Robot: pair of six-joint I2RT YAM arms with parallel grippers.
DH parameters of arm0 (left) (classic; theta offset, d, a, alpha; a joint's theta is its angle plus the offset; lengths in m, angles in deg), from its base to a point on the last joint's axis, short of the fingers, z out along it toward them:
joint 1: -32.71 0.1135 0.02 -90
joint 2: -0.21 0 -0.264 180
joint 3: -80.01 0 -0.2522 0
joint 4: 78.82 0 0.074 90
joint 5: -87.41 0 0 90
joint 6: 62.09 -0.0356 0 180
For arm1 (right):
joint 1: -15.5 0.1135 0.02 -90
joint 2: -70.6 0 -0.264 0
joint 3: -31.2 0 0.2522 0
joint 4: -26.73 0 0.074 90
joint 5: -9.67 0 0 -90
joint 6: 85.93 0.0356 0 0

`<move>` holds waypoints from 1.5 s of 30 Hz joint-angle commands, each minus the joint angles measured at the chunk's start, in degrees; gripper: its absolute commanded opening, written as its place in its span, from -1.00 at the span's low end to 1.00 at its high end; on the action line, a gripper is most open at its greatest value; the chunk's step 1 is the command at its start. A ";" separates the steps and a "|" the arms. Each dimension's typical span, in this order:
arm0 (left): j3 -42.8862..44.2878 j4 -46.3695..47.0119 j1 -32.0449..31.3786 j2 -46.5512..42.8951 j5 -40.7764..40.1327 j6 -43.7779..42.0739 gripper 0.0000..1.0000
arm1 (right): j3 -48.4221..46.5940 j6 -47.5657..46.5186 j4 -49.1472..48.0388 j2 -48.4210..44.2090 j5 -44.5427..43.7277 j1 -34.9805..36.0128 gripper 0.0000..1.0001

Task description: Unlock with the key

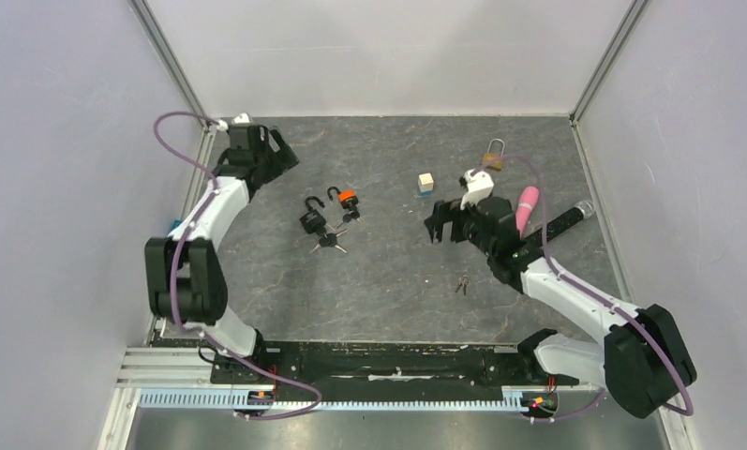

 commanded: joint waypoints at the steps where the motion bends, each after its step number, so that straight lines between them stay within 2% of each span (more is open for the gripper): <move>1: 6.53 -16.31 -0.73 -10.14 -1.72 -6.66 1.00 | -11.10 -1.80 10.54 4.37 -13.00 -4.87 0.96; 3: 6.18 -19.48 -1.57 -13.44 -3.07 -7.84 1.00 | -15.28 -1.25 13.56 8.14 -15.97 -7.62 0.96; 6: 2.30 -18.75 -3.20 -18.93 -3.20 -8.17 1.00 | -21.42 -0.05 14.50 15.36 -20.45 -11.84 0.96; 11: -3.32 -18.41 -7.09 -26.14 -7.44 -8.79 1.00 | -32.80 2.68 15.52 29.48 -19.26 -18.67 0.96; 18: -12.85 -16.10 -13.84 -36.61 -17.00 -9.14 1.00 | -48.63 1.18 15.87 47.57 -20.39 -22.69 0.96; 22: -16.71 -13.40 -14.18 -39.10 -20.06 -8.38 1.00 | -55.83 -0.81 15.95 55.85 -20.25 -23.50 0.96; 28: -16.96 -12.93 -14.36 -39.00 -21.45 -8.35 1.00 | -60.81 -0.27 16.65 63.03 -18.30 -24.76 0.87; 35: -17.17 -12.78 -14.87 -38.96 -21.89 -8.77 0.99 | -62.53 1.42 18.80 64.49 -15.88 -26.45 0.38; 40: -17.53 -12.61 -15.10 -39.62 -22.86 -9.22 0.98 | -61.09 1.51 20.41 63.73 -16.08 -26.66 -0.23; 45: -17.56 -12.43 -15.16 -40.27 -22.80 -9.41 0.98 | -52.84 1.39 20.26 57.24 -13.75 -26.54 -0.74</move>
